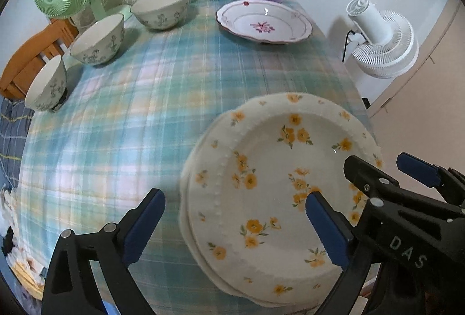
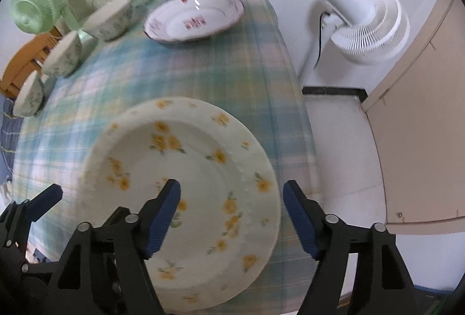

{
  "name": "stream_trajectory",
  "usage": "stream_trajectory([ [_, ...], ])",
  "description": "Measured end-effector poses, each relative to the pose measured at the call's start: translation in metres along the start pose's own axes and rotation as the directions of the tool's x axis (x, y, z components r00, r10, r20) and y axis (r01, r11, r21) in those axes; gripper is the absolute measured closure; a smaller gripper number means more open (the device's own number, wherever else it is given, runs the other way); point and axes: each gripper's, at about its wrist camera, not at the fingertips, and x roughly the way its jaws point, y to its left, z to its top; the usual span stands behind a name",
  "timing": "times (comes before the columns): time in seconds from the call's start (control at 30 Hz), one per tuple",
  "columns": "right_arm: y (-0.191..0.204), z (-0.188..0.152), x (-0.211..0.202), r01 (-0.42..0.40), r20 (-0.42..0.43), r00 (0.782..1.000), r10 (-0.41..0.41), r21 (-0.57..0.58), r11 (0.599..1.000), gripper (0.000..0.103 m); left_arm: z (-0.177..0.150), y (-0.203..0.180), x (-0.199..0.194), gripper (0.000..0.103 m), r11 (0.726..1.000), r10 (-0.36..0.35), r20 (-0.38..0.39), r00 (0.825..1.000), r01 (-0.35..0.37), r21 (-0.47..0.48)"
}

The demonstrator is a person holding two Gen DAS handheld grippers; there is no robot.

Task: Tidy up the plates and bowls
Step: 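Move the left tool toward the red-rimmed white plate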

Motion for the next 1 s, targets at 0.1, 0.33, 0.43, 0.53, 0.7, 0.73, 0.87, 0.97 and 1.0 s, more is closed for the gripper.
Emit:
stream_trajectory([
  [0.1, 0.011, 0.0, -0.013, 0.003, 0.025, 1.0, -0.003, 0.011, 1.0, 0.025, 0.002, 0.01, -0.009, 0.005, 1.0, -0.019, 0.019, 1.0, 0.019, 0.009],
  [0.33, 0.031, 0.004, -0.045, 0.012, 0.101, 0.995, -0.018, 0.059, 0.998, 0.025, 0.018, 0.028, -0.036, 0.005, 0.998, -0.045, 0.089, 0.995, 0.041, 0.045],
  [0.43, 0.037, 0.014, -0.057, 0.019, 0.144, 0.989, -0.031, 0.085, 0.996, 0.025, 0.031, 0.032, -0.046, 0.005, 0.998, -0.05, 0.131, 0.99, 0.043, 0.055],
  [0.53, 0.041, 0.027, -0.067, 0.032, 0.188, 0.981, -0.049, 0.093, 0.995, 0.025, 0.046, 0.035, -0.053, 0.005, 0.998, -0.053, 0.164, 0.985, 0.044, 0.055],
  [0.7, 0.043, 0.059, -0.077, 0.057, 0.228, 0.971, -0.077, 0.094, 0.994, 0.025, 0.075, 0.033, -0.055, 0.005, 0.998, -0.057, 0.193, 0.98, 0.053, 0.026],
  [0.73, 0.042, 0.064, -0.077, 0.057, 0.234, 0.969, -0.078, 0.092, 0.994, 0.025, 0.085, 0.03, -0.054, 0.005, 0.999, -0.05, 0.203, 0.978, 0.046, 0.024],
  [0.87, 0.034, 0.097, -0.066, 0.048, 0.251, 0.966, -0.067, 0.079, 0.996, 0.025, 0.114, 0.019, -0.041, 0.006, 1.0, -0.014, 0.216, 0.976, 0.012, 0.011],
  [0.97, 0.028, 0.123, -0.051, 0.032, 0.25, 0.967, -0.045, 0.053, 0.998, 0.025, 0.136, 0.014, -0.025, 0.007, 1.0, -0.007, 0.22, 0.975, 0.008, -0.005],
  [1.0, 0.026, 0.132, -0.046, 0.033, 0.25, 0.967, -0.043, 0.046, 0.998, 0.025, 0.141, 0.013, -0.022, 0.007, 1.0, -0.005, 0.216, 0.976, 0.007, -0.011],
])
